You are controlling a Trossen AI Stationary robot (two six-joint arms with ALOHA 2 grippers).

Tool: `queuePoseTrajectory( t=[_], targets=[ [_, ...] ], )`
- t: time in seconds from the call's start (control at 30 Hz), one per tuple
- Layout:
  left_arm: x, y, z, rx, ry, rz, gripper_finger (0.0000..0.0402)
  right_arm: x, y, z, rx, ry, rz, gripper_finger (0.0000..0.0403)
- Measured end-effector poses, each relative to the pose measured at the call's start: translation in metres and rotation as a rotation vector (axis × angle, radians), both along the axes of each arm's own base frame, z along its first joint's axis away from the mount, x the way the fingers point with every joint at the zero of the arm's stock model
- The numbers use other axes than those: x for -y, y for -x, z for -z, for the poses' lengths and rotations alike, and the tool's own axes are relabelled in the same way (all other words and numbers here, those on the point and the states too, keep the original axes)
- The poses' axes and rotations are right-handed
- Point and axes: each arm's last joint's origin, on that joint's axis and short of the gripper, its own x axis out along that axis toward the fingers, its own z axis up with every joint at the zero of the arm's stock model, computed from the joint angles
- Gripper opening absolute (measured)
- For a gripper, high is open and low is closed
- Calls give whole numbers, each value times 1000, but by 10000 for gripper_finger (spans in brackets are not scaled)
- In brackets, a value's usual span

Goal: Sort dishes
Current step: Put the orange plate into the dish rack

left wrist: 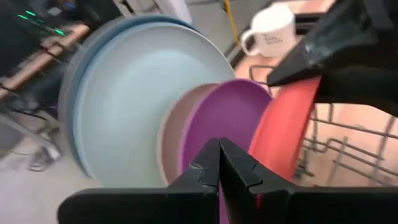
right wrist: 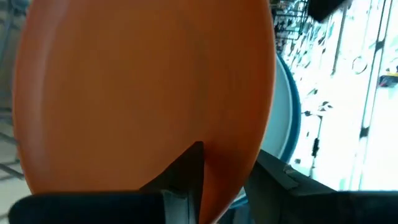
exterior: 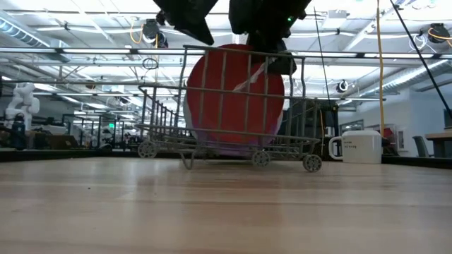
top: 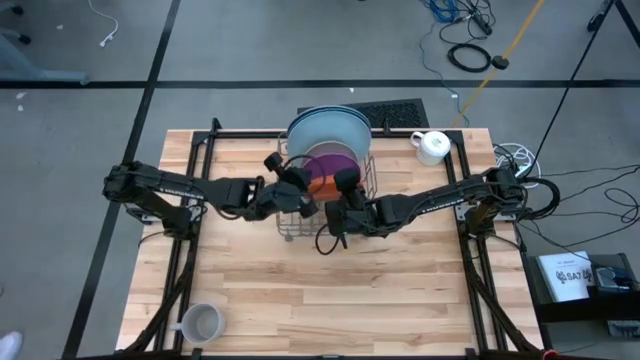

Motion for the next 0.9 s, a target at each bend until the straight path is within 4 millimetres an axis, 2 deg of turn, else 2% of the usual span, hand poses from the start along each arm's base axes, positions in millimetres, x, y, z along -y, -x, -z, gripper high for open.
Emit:
queuePoseTrajectory(
  t=[0.27, 0.4, 0.6, 0.9],
  targets=[
    [-3, 0, 1, -3, 26, 4, 4, 3, 0, 3, 173, -149, 54, 91],
    [-4, 0, 1, -11, 2, -6, 4, 6, 1, 3, 217, -188, 82, 72],
    [-4, 1, 0, -13, -21, -27, 4, 6, 0, 3, 237, -202, 84, 19],
    [-4, 8, -11, 30, -25, -34, 4, 6, 0, 1, 221, -172, 73, 18]
  ],
)
